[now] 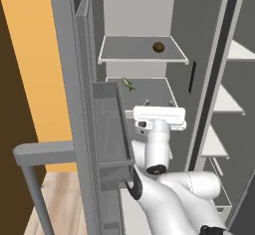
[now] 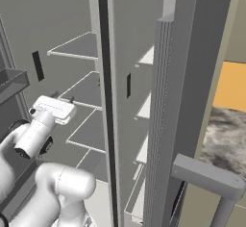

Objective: Take the bell pepper and kiwi from the fridge shelf and place them in the freezer drawer to begin freezing them.

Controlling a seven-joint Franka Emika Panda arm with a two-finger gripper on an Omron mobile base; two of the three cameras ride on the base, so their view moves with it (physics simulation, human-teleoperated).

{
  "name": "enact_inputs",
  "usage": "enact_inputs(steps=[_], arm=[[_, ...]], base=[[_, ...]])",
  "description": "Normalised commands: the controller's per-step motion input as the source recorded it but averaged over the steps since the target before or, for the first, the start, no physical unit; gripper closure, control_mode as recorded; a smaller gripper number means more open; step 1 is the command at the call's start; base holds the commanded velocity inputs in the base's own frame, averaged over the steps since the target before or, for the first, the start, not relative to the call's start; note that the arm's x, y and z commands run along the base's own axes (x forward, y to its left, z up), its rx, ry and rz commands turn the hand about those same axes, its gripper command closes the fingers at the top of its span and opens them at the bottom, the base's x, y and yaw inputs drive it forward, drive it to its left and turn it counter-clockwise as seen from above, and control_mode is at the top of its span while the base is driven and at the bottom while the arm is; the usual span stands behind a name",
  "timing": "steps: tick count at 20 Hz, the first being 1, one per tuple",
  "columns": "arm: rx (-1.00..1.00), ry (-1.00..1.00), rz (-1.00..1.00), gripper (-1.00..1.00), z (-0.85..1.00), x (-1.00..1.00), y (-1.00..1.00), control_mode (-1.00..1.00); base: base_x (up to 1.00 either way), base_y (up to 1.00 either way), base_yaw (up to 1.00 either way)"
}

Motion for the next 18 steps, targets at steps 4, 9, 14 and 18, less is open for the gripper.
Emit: enact_inputs(steps=[4, 9, 14, 18], arm=[[-0.39, 0.31, -0.23, -1.00, 0.00, -0.21, -1.00, -1.00], [-0.36, 0.34, -0.18, -1.00, 0.07, -0.26, -1.00, -1.00], [-0.35, 0.33, -0.19, -1.00, 0.24, -0.28, -1.00, -1.00], [-0.28, 0.35, -0.22, -1.00, 0.54, -0.32, -1.00, -1.00]], base=[[0.00, 0.00, 0.00], [0.00, 0.00, 0.00], [0.00, 0.00, 0.00], [0.00, 0.00, 0.00]])
